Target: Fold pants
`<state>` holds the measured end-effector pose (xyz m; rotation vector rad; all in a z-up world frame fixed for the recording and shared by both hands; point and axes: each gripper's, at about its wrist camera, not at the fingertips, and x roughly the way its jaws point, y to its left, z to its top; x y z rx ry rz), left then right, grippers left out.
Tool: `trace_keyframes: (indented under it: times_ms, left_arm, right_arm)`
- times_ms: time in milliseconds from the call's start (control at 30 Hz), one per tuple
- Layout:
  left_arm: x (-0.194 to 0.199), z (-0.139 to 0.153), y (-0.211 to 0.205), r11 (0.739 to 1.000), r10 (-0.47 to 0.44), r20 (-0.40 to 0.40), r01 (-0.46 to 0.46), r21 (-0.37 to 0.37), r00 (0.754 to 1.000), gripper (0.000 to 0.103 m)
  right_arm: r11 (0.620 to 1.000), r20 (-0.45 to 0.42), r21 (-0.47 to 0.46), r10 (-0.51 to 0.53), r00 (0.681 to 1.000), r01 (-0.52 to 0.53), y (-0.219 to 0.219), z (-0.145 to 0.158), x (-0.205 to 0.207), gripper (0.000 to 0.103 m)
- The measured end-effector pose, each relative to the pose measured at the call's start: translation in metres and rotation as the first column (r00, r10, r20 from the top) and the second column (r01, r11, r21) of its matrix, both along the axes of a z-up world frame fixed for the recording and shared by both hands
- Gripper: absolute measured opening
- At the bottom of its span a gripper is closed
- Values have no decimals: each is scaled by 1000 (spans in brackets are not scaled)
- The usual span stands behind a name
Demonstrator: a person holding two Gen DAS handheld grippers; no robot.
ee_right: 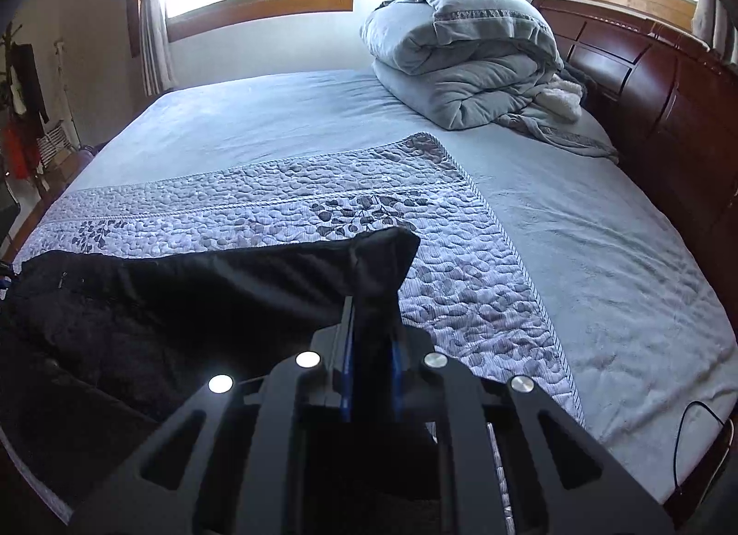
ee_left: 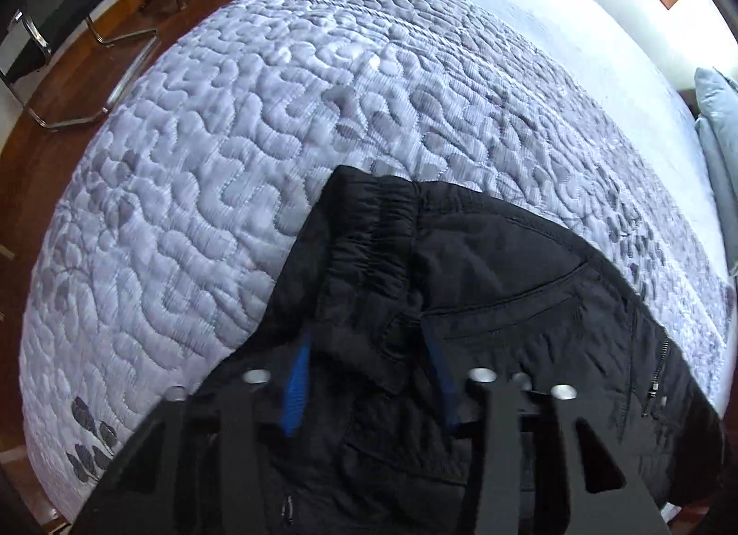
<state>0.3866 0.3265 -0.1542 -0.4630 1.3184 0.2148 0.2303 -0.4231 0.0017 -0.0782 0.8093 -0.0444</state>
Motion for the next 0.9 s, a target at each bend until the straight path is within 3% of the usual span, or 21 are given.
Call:
trace_keyframes:
  times_ms: [67,167,333,467,667,767,900]
  left_arm:
    - [-1,4,-1,1000,7,6,-7,-21,1000,21]
    - [-8,17,-9,999,-31,47,31,8,998,14]
    - [-31,58,-15,999,-31,212,32,0,977,13]
    - [-80,103,-24,998,-61,363,67,-2,930,12]
    - [-157,143,-40,996,-86,478,94,8,874,12]
    - [-202,144,-40,997,-48,509,70,-25,859,12]
    - [-264,128,-37,997,20,511,23,-77,860,12]
  right_arm:
    - [1000,-5,5,-6,1000,6,-2,-1,0,12]
    - [1000,-8,23,-15,1000,15,-5,-3,-1,12]
    - [999,-6,45,-27,1000,27,-9,1,-4,13]
    - [998,8,60,-34,999,34,-13,8,-11,13]
    - [994,36,83,-68,997,64,-25,17,-31,13]
    - [988,51,118,-102,994,95,-35,21,-46,13]
    - [976,58,163,-156,986,145,-54,20,-73,13]
